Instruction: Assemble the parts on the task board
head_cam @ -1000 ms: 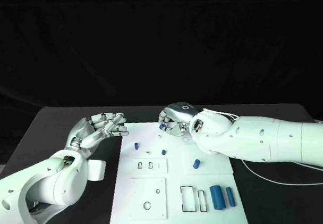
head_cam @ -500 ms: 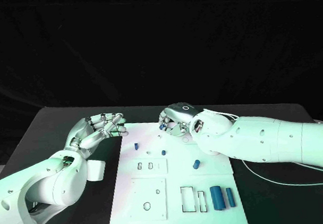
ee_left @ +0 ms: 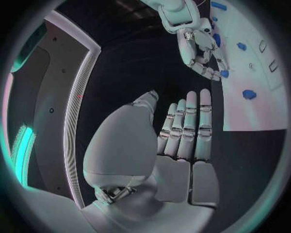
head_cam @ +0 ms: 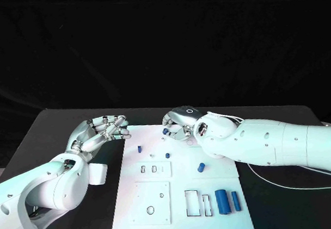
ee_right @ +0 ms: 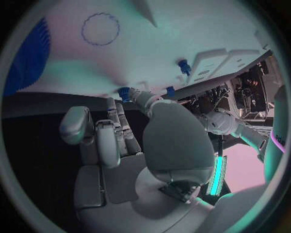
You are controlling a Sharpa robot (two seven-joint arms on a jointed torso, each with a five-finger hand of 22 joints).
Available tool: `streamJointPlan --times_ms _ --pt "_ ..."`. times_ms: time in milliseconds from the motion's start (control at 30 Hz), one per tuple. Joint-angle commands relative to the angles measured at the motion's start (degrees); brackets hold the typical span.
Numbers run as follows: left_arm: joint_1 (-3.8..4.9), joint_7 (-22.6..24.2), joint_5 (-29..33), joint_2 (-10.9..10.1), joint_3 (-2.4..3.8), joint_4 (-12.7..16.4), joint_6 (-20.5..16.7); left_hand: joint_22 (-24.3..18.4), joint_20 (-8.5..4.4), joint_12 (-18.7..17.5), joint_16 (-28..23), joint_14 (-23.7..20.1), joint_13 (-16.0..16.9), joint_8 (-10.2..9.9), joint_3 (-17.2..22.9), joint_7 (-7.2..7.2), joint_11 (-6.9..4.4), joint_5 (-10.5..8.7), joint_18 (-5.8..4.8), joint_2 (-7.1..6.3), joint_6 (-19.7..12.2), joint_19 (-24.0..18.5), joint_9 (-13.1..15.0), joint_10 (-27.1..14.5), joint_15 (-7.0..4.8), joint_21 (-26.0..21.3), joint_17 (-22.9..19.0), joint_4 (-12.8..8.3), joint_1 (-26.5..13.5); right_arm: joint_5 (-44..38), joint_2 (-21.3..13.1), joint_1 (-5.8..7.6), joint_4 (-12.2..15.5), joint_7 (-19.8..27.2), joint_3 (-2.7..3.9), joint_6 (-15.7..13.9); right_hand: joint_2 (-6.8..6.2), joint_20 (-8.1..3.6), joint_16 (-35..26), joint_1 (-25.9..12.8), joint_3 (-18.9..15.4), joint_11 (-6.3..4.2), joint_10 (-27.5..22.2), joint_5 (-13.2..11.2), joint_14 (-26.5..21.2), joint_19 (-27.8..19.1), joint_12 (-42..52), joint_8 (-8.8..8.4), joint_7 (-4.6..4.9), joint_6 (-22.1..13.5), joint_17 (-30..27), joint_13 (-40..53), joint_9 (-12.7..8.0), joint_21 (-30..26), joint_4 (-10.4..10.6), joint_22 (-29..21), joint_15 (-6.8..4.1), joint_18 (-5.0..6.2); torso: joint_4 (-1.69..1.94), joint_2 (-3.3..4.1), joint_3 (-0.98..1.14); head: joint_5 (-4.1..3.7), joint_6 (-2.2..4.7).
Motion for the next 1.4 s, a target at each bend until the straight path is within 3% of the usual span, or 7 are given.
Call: streamJointPlan --times_ms 33,367,533,700,867,1067,1400 --pt "0.07 0.25 0.12 0.07 0.05 0.04 1.03 0.09 0.08 -0.39 0.32 -0.36 -0.06 -0.28 0.26 0.6 0.08 -0.33 1.07 0.11 -0.32 -0.09 0.09 -0.45 0.08 0.31 0.05 0.06 -0.5 -0.65 -0.89 -0.02 1.08 -0.62 0.0 0.59 -0.24 -0.04 0.0 0.06 -0.42 -0.12 -0.12 -0.17 1.88 0.06 0.02 -0.07 -0.09 0.15 0.07 -0.03 0.09 0.09 0.08 0.17 0.44 0.39 -0.02 -0.04 -0.01 -0.06 0.03" --pt "0.07 0.27 0.16 -0.17 0.05 -0.13 1.08 0.09 0.08 -0.39 0.32 -0.36 -0.06 -0.28 0.26 0.6 0.08 -0.33 1.07 0.11 -0.32 -0.09 0.09 -0.45 0.08 0.31 0.05 0.06 -0.5 1.38 -8.18 0.24 8.72 -0.02 0.54 -2.93 -0.52 -0.34 1.05 -0.12 -1.48 -0.76 4.02 0.22 2.49 1.76 1.41 0.15 -0.36 1.72 2.0 0.81 0.59 1.66 0.66 2.82 -0.04 -0.11 -0.27 -0.13 0.07 -0.44 0.28" --pt "0.06 0.27 0.27 -0.39 0.04 -0.28 1.05 0.09 0.08 -0.39 0.32 -0.36 -0.06 -0.28 0.26 0.6 0.08 -0.33 1.07 0.11 -0.32 -0.09 0.09 -0.45 0.08 0.31 0.05 0.06 -0.5 6.8 -14.07 0.85 13.8 -0.99 0.87 -1.0 -3.85 -0.89 1.79 -2.85 -6.76 -1.4 9.51 4.85 2.75 2.74 2.76 -2.17 -0.49 -1.52 3.12 2.26 0.24 2.78 2.9 4.77 -0.59 -0.49 -0.77 -0.23 0.12 -0.42 0.54" --pt "0.05 0.26 0.4 -0.35 0.03 -0.58 1.11 0.09 0.08 -0.39 0.32 -0.36 -0.06 -0.28 0.26 0.6 0.08 -0.33 1.07 0.11 -0.32 -0.09 0.09 -0.45 0.08 0.31 0.05 0.06 -0.5 12.92 -18.3 1.13 16.44 -2.21 1.0 2.63 -1.6 -2.11 2.8 1.89 -19.15 -3.2 17.46 6.03 3.18 4.15 8.53 -1.8 -1.66 -3.68 4.91 8.18 1.4 4.45 4.96 7.65 -2.03 -0.96 -1.45 -0.18 0.34 -0.43 0.73" --pt "0.03 0.26 0.46 -0.29 0.03 -0.58 1.27 0.11 0.09 -0.47 0.38 -0.44 -0.05 -0.31 0.3 0.6 0.09 -0.33 1.07 0.11 -0.39 -0.14 0.1 -0.5 0.09 0.37 0.16 0.05 -0.48 16.25 -20.42 1.21 17.03 -3.72 1.04 6.3 0.73 -3.02 3.8 8.41 -30.01 -3.95 12.97 7.81 3.64 5.38 33.5 2.55 -2.23 -6.24 6.92 33.53 4.68 5.79 9.54 10.32 -2.51 -1.4 -1.71 -0.18 0.52 -0.47 0.7" --pt "0.02 0.23 0.48 -0.24 0.02 -0.61 1.36 0.11 0.09 -0.47 0.38 -0.44 -0.05 -0.31 0.3 0.6 0.09 -0.33 1.07 0.11 -0.39 -0.14 0.1 -0.5 0.09 0.37 0.16 0.05 -0.48 15.89 -20.66 1.09 16.3 -5.22 1.05 8.28 2.98 -2.63 5.73 10.79 -32.48 -3.66 16.13 9.58 4.61 7.33 60.64 5.78 -2.28 -6.12 12.31 59.64 6.13 8.13 12.22 14.33 -2.37 -2.21 -1.5 -0.14 0.46 -0.78 0.72" --pt "0.01 0.16 0.49 -0.2 0.02 -0.69 1.45 0.11 0.09 -0.47 0.38 -0.44 -0.05 -0.31 0.3 0.6 0.09 -0.33 1.07 0.11 -0.39 -0.14 0.1 -0.5 0.09 0.37 0.16 0.05 -0.48 14.55 -19.3 0.74 14.08 -5.98 1.05 8.51 3.81 -2.26 6.37 11.06 -33.59 -3.26 19.16 9.68 4.96 8.1 69.57 6.52 -1.96 -6.67 14.28 67.89 6.25 9.15 12.2 16.05 -2.0 -2.52 -1.32 -0.18 0.28 -0.7 0.47"
